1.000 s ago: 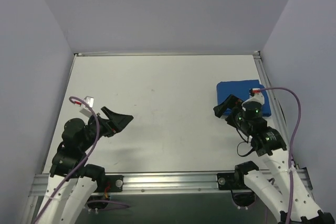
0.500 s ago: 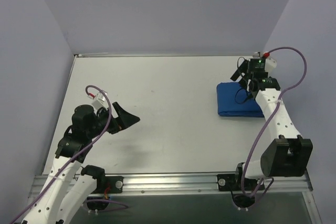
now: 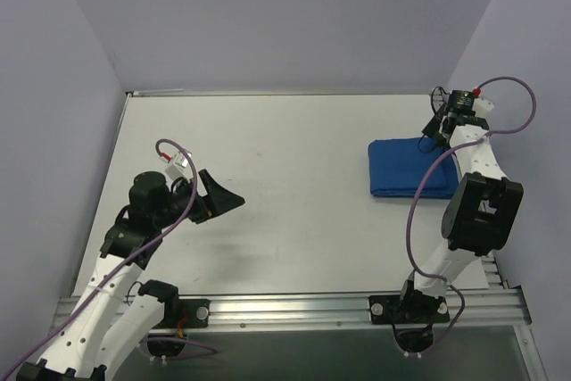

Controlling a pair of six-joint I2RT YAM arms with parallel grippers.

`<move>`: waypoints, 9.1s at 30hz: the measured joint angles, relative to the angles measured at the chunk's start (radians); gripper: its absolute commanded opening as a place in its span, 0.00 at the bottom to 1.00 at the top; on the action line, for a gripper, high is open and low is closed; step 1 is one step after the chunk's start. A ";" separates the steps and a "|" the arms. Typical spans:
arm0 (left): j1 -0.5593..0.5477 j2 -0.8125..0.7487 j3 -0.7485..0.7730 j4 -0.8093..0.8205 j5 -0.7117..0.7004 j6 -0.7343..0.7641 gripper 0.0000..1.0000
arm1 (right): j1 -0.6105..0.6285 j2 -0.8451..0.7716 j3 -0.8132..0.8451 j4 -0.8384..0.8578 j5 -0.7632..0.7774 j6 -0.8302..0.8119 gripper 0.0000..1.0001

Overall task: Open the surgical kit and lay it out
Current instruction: Move the surgical kit at the center of the board, then open the surgical kit at the center of the board.

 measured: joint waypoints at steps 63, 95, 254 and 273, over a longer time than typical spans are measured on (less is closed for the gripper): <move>-0.350 1.451 0.864 0.321 -0.325 0.024 0.84 | 0.230 0.029 -0.232 0.226 -0.394 0.111 0.52; -0.353 1.363 0.893 0.214 -0.329 0.053 0.85 | 0.108 -0.225 -0.405 0.101 -0.564 -0.058 0.95; -0.008 1.350 0.705 0.053 -0.326 -0.051 0.02 | 0.767 0.203 0.038 -0.133 0.188 -0.001 0.00; 0.114 1.331 0.731 -0.114 -0.435 -0.052 0.02 | 0.682 0.046 0.082 -0.159 -0.001 -0.064 0.00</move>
